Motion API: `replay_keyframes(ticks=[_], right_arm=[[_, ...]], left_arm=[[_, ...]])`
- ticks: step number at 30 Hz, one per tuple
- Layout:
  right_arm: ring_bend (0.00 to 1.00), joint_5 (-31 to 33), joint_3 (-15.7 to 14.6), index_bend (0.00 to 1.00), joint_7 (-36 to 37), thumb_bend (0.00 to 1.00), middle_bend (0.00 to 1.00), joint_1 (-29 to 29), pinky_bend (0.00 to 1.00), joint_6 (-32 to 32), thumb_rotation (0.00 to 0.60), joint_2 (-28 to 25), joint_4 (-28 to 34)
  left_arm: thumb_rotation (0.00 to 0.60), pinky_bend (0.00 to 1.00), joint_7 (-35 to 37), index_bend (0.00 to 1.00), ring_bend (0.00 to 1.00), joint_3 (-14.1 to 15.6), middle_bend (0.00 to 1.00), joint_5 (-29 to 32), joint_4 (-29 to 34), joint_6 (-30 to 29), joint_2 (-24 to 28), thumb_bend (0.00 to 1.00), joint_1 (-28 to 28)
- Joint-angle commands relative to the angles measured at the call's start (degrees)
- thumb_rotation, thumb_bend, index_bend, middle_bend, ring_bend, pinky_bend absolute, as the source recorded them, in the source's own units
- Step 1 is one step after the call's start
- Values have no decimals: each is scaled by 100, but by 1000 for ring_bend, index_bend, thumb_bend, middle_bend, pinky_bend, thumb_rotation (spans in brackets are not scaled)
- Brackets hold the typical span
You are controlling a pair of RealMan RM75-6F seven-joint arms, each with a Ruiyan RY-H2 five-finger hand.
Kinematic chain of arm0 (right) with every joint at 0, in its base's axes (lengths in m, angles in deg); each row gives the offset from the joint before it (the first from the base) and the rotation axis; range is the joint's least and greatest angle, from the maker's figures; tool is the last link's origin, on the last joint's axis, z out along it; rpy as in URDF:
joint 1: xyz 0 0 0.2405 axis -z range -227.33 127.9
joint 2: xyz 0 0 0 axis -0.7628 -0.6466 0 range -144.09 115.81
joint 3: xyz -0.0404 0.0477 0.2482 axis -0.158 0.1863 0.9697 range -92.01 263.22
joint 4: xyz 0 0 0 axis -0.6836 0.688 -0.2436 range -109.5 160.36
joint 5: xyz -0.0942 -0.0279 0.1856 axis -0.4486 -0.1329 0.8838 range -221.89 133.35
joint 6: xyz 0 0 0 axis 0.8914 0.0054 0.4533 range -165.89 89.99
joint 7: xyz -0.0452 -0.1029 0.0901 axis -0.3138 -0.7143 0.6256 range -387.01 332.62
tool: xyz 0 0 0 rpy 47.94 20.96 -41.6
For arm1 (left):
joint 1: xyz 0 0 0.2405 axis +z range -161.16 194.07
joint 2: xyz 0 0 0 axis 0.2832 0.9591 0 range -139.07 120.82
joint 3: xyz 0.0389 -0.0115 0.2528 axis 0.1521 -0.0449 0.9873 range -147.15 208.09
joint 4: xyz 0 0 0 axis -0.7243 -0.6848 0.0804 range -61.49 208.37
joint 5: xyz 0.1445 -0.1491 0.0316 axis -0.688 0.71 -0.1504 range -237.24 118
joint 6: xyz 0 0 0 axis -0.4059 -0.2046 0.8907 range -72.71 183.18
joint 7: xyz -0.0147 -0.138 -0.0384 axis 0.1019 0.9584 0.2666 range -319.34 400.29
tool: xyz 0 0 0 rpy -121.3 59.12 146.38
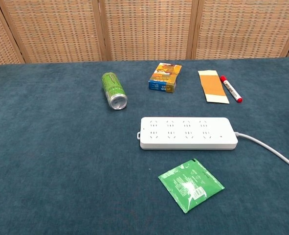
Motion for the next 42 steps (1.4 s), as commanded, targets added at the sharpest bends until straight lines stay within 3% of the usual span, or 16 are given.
replay_keyframes(ticks=[1, 2, 5, 10, 13, 23, 42], right_arm=[[823, -94, 126, 0, 312, 693, 722, -606, 966, -764, 600, 281, -230], [862, -61, 127, 0, 328, 766, 757, -727, 991, -970, 600, 309, -232], [920, 83, 111, 2, 451, 856, 803, -1114, 1000, -1679, 600, 374, -175], [931, 383, 67, 73, 413, 897, 822, -1605, 1000, -2586, 600, 524, -235], [931, 512, 62, 116, 358, 908, 822, -1775, 1000, -2826, 600, 632, -310], [931, 877, 95, 189, 475, 908, 822, -2056, 1000, -3142, 600, 912, -581], [932, 1020, -56, 205, 371, 910, 822, -2267, 1000, -3180, 600, 1154, -682]], left_arm=[[600, 0, -117, 0, 0, -43, 0, 117, 25, 48, -48, 0, -39], [600, 0, -158, 0, 0, -57, 0, 153, 31, 53, -61, 0, -49], [600, 0, -306, 0, 0, -106, 0, 265, 55, 52, -115, 0, -77], [600, 0, -474, 0, 0, -162, 0, 430, 84, 76, -189, 0, -121], [600, 0, -557, 0, 0, -189, 0, 525, 76, 105, -225, 0, -152], [600, 0, -822, 0, 0, -197, 0, 648, 91, 103, -347, 0, -198], [600, 0, -863, 0, 0, -220, 0, 747, 108, 54, -368, 0, -210]])
